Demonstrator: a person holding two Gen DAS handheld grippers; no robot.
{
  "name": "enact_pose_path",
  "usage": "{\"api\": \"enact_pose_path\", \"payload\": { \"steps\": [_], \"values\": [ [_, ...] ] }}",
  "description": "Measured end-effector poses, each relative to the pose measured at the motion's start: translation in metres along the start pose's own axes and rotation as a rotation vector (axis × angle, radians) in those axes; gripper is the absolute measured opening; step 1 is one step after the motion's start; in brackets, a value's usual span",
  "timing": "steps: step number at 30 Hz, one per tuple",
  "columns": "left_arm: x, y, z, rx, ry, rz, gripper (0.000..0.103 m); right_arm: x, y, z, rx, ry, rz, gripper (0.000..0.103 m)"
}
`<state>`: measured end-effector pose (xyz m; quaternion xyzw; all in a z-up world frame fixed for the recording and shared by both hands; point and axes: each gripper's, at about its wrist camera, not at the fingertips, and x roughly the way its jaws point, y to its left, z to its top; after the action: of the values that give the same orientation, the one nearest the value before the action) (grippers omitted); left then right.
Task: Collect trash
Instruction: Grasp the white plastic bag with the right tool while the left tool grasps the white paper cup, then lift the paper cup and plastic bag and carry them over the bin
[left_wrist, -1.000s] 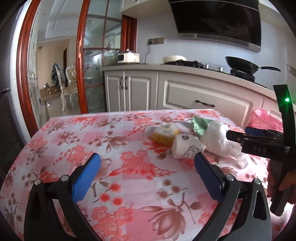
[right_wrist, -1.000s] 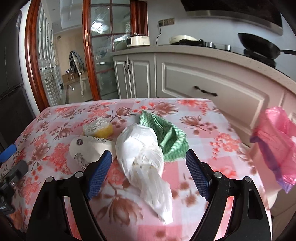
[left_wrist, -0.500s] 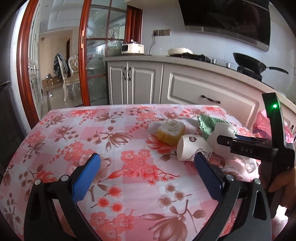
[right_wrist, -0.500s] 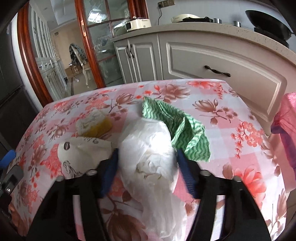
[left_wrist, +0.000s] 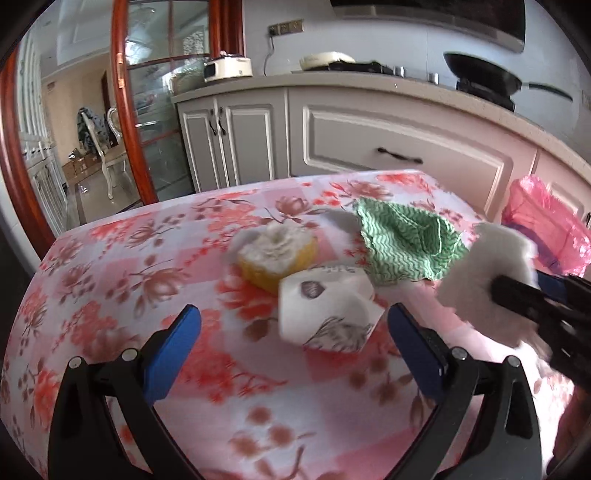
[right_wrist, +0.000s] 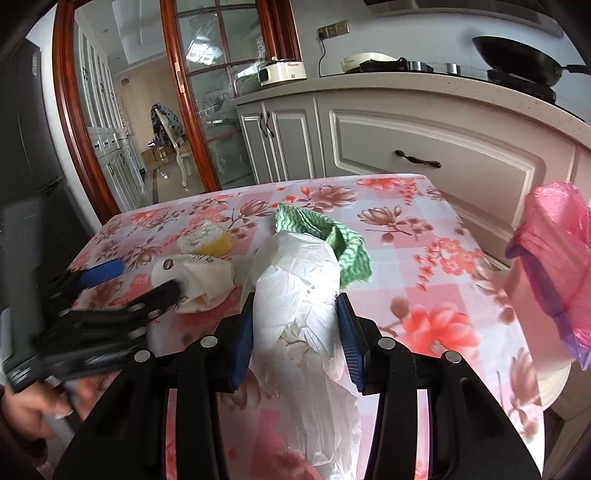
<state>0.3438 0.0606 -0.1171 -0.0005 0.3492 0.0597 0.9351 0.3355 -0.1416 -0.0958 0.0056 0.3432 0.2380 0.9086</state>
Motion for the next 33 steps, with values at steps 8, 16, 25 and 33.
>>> {"api": "enact_pose_path", "payload": {
  "steps": [8,16,25,33],
  "values": [
    [0.035,-0.025,0.012,0.082,0.080,0.013,0.089,-0.018,-0.016,-0.004,0.046,-0.029,-0.002,0.041],
    [0.029,-0.026,0.001,0.069,0.063,-0.005,0.066,-0.030,-0.012,-0.011,0.040,-0.039,0.000,0.041],
    [-0.043,-0.020,-0.014,0.031,-0.084,-0.022,0.066,-0.057,0.002,-0.028,0.039,-0.075,-0.024,0.041],
    [-0.113,-0.014,-0.039,0.002,-0.236,-0.046,0.066,-0.094,0.026,-0.043,0.004,-0.158,-0.070,0.041]
  ]
}}
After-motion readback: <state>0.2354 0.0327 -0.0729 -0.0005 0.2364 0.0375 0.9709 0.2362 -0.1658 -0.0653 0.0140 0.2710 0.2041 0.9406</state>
